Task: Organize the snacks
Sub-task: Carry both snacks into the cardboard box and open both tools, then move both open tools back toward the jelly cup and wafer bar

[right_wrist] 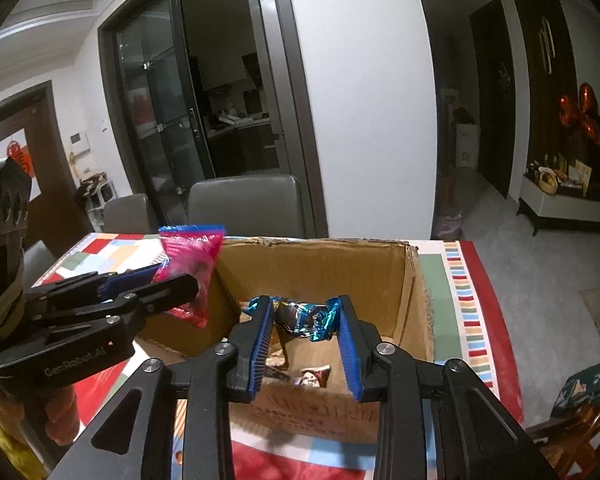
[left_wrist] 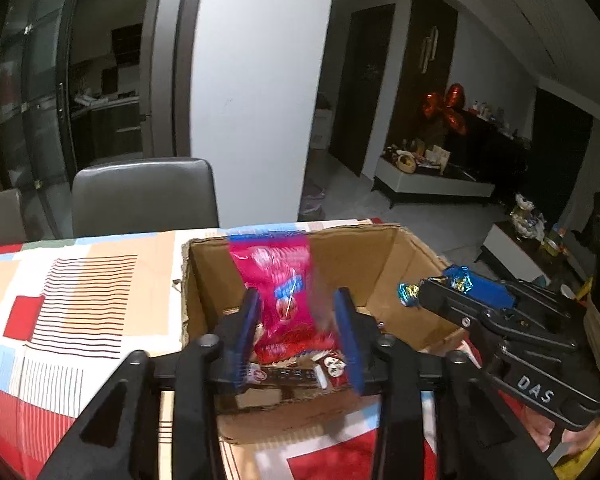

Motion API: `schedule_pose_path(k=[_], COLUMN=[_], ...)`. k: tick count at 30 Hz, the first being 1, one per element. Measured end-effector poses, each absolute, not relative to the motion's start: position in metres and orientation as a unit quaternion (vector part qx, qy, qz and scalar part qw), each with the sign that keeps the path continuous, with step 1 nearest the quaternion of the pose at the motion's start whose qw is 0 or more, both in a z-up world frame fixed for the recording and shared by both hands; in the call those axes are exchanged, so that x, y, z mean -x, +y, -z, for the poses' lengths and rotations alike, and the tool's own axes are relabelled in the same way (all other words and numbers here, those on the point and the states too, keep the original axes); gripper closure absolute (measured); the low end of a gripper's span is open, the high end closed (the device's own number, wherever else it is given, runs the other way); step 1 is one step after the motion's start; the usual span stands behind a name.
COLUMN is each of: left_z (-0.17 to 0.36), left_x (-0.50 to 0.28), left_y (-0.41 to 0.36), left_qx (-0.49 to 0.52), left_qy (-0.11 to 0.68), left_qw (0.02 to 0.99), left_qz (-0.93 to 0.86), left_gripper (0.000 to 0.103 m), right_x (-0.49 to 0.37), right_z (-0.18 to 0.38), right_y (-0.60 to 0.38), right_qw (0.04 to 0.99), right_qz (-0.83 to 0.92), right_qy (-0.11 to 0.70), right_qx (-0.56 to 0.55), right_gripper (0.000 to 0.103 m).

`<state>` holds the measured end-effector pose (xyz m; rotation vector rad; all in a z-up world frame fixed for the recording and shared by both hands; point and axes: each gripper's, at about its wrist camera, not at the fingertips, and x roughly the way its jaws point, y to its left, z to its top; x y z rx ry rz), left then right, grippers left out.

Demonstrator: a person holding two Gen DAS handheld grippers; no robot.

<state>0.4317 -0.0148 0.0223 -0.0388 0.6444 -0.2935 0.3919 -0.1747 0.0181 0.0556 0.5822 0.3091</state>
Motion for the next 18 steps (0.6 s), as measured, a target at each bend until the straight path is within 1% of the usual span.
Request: schedule_pose_path(k=[1, 2, 6, 12, 18], left_z=[-0.022, -0.021, -0.023, -0.023, -0.018], left_x=[-0.431, -0.431, -0.414, -0.374, -0.337], left_y=[-0.013, -0.010, -0.008, 0.001, 0.003], left_qx=[0.020, 0.019, 0.005, -0.009, -0.018], left_qy=[0.313, 0.310, 0.292, 0.274, 0.271], left_qw=[0.939, 0.940, 0.947, 0.952, 0.952], left_qz=[0.142, 0.141, 0.133, 0.135, 0.143], left_gripper=[0.048, 0.047, 0.042, 0.041, 0.041], right_x=[-0.391, -0.389, -0.377, -0.347, -0.316], right_z=[-0.017, -0.017, -0.018, -0.019, -0.007], right_y=[-0.174, -0.175, -0.176, -0.176, -0.175], right_qw=[0.946, 0.948, 0.953, 0.954, 0.948], right_qz=[-0.145, -0.138, -0.123, -0.114, -0.118], right_qy=[0.287, 0.285, 0.276, 0.275, 0.291], right_qx=[-0.025, -0.026, -0.022, -0.034, -0.054], right_gripper=[0.050, 0.041, 0.040, 0.040, 0.040])
